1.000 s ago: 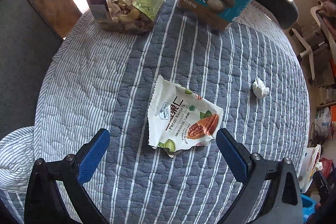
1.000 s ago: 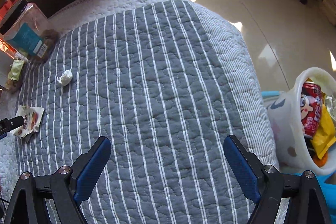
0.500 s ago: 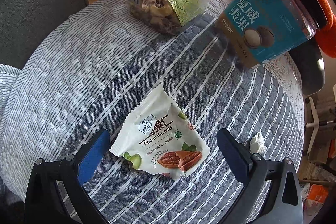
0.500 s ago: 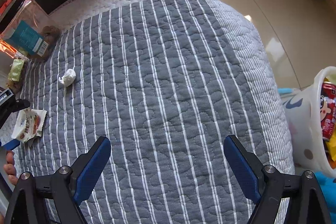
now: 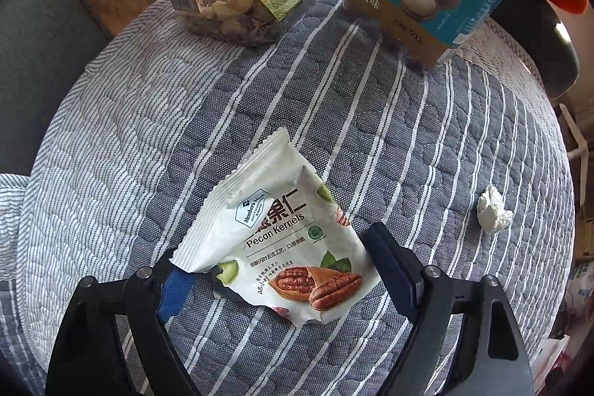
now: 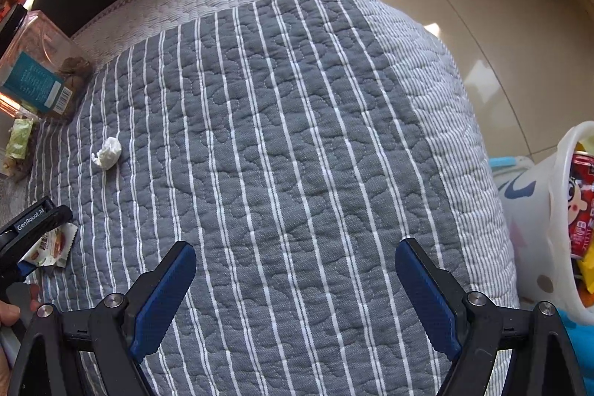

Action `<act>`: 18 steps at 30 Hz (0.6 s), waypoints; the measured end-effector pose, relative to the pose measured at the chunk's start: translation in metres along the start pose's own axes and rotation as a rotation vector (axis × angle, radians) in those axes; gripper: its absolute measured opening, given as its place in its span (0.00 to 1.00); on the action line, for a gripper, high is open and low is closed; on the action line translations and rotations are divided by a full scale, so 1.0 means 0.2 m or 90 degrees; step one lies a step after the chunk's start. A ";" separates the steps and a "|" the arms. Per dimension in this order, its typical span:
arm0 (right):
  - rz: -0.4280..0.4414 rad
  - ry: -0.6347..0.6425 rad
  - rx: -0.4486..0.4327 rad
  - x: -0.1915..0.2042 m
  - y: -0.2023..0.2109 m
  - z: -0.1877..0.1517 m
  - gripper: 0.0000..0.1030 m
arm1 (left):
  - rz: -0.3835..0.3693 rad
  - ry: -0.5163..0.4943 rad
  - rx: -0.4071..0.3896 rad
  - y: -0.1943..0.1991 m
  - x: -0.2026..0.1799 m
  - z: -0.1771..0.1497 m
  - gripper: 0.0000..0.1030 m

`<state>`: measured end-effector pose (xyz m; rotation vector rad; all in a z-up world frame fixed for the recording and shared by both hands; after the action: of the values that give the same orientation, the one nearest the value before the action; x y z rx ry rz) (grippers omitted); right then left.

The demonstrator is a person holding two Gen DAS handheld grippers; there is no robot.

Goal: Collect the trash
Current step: 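Move the left tool to the white pecan kernels packet and grasp it, then grasp the small white paper ball with the right tool while the left tool holds the packet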

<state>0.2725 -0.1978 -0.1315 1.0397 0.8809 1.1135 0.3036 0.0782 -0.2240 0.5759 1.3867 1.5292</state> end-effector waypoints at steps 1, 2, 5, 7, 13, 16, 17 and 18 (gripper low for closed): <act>0.005 -0.004 0.003 0.02 -0.01 0.01 0.88 | -0.009 -0.015 0.007 0.01 0.00 0.00 0.80; 0.010 -0.009 0.006 0.04 -0.02 0.01 0.88 | -0.021 -0.029 0.015 0.01 0.01 0.01 0.77; 0.022 -0.017 0.009 0.12 -0.04 0.04 0.88 | -0.063 -0.056 0.036 0.05 0.05 0.04 0.69; 0.033 -0.017 0.003 0.20 -0.04 0.06 0.88 | -0.088 -0.067 0.045 0.08 0.07 0.06 0.65; 0.107 -0.010 -0.004 0.47 -0.07 0.12 0.88 | -0.102 -0.137 0.048 0.21 0.12 0.13 0.51; 0.147 -0.017 0.014 0.60 -0.14 0.14 0.85 | -0.116 -0.150 0.055 0.23 0.16 0.13 0.44; 0.163 -0.023 0.021 0.64 -0.16 0.15 0.82 | -0.121 -0.154 0.055 0.25 0.18 0.10 0.42; 0.179 -0.029 0.031 0.68 -0.19 0.16 0.76 | -0.125 -0.159 0.057 0.26 0.19 0.10 0.40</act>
<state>0.3435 -0.0762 -0.1651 1.2511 0.7433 1.3020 0.2860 0.1264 -0.1809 0.6417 1.2825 1.2011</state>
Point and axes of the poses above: each gripper's, at about its wrist camera, not at the fingertips, and y roughly against the way its jaws point, x to its left, z to its top, the point moved 7 cm from there along -y, roughly the way its jaws point, and after that the axes turned 12 degrees about -z, right-handed, at the moved point
